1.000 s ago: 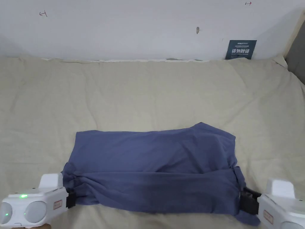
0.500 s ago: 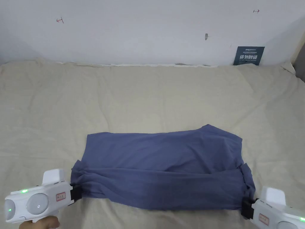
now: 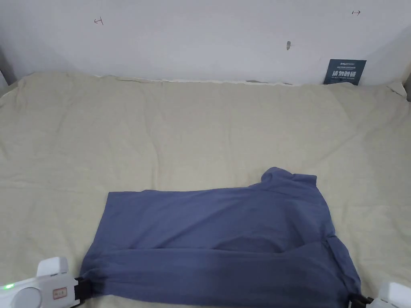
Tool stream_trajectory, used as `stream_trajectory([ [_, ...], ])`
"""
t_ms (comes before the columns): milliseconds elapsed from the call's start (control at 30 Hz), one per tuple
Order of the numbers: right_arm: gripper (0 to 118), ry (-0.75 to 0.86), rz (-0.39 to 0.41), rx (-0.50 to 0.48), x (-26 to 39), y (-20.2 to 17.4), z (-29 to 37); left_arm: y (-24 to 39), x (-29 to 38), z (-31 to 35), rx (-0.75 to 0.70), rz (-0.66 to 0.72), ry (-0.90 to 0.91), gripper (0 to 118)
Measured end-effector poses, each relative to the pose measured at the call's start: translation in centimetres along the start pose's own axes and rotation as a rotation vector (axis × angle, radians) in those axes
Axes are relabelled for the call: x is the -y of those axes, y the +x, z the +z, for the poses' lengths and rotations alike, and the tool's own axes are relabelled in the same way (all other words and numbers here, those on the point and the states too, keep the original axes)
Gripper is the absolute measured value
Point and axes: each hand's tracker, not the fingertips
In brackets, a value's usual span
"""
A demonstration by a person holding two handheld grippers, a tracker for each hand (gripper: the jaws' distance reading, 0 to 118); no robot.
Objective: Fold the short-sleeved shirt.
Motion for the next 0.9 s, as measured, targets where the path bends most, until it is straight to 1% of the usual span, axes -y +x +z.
stream_trajectory([
  [67, 9, -0.001, 0.000, 0.015, 0.7, -0.2, -0.4, 0.3, 0.5, -0.5, -0.005, -0.010, 0.021, 9],
  [133, 9, 0.003, -0.032, 0.017, 0.7, -0.3, -0.6, 0.7, 0.3, -0.6, -0.024, -0.021, 0.029, 9],
  [233, 10, 0.002, -0.017, 0.044, 0.2, -0.9, -0.5, 1.2, 0.1, -0.3, -0.041, -0.016, 0.027, 10],
  [267, 14, -0.001, -0.008, 0.050, -0.2, -1.1, -0.1, 1.3, -0.1, 0.2, -0.043, -0.015, 0.028, 19],
  [300, 24, 0.015, 0.015, 0.057, -0.7, -1.4, 0.8, 1.5, -0.3, 0.9, -0.046, -0.002, 0.031, 38],
  [333, 43, 0.053, 0.037, 0.060, -1.3, -1.8, 1.9, 1.6, -0.6, 1.7, -0.041, 0.015, 0.041, 67],
  [367, 77, 0.088, 0.053, 0.055, -2.0, -2.1, 2.9, 1.8, -0.9, 2.6, -0.018, 0.027, 0.064, 103],
  [400, 95, 0.135, 0.066, 0.029, -3.0, -2.5, 4.2, 2.2, -1.4, 3.7, 0.018, 0.038, 0.113, 118],
  [433, 104, 0.184, 0.075, 0.011, -4.1, -3.1, 5.6, 2.7, -1.9, 4.9, 0.039, 0.044, 0.165, 118],
  [500, 104, 0.312, 0.117, -0.006, -6.3, -4.7, 8.4, 4.4, -3.5, 8.0, 0.075, 0.030, 0.297, 116],
  [567, 104, 0.419, 0.161, -0.019, -8.1, -6.9, 11.2, 6.3, -4.8, 10.4, 0.099, -0.012, 0.376, 116],
  [600, 104, 0.480, 0.186, -0.032, -9.0, -8.0, 12.5, 7.7, -5.4, 12.0, 0.116, -0.053, 0.454, 116],
  [733, 105, 0.660, 0.252, -0.043, -10.7, -11.2, 15.6, 11.9, -6.2, 15.7, 0.088, -0.160, 0.706, 115],
  [767, 105, 0.695, 0.269, -0.037, -10.9, -11.9, 16.1, 12.8, -6.2, 16.2, 0.082, -0.183, 0.753, 110],
  [800, 104, 0.726, 0.278, -0.025, -10.8, -12.7, 16.4, 13.6, -6.1, 16.6, 0.084, -0.216, 0.791, 102],
  [833, 100, 0.752, 0.288, -0.014, -10.8, -13.2, 16.7, 14.2, -6.0, 16.8, 0.080, -0.229, 0.828, 86],
  [900, 73, 0.782, 0.294, 0.015, -10.3, -14.2, 17.0, 15.1, -5.6, 16.8, 0.071, -0.285, 0.862, 34],
])
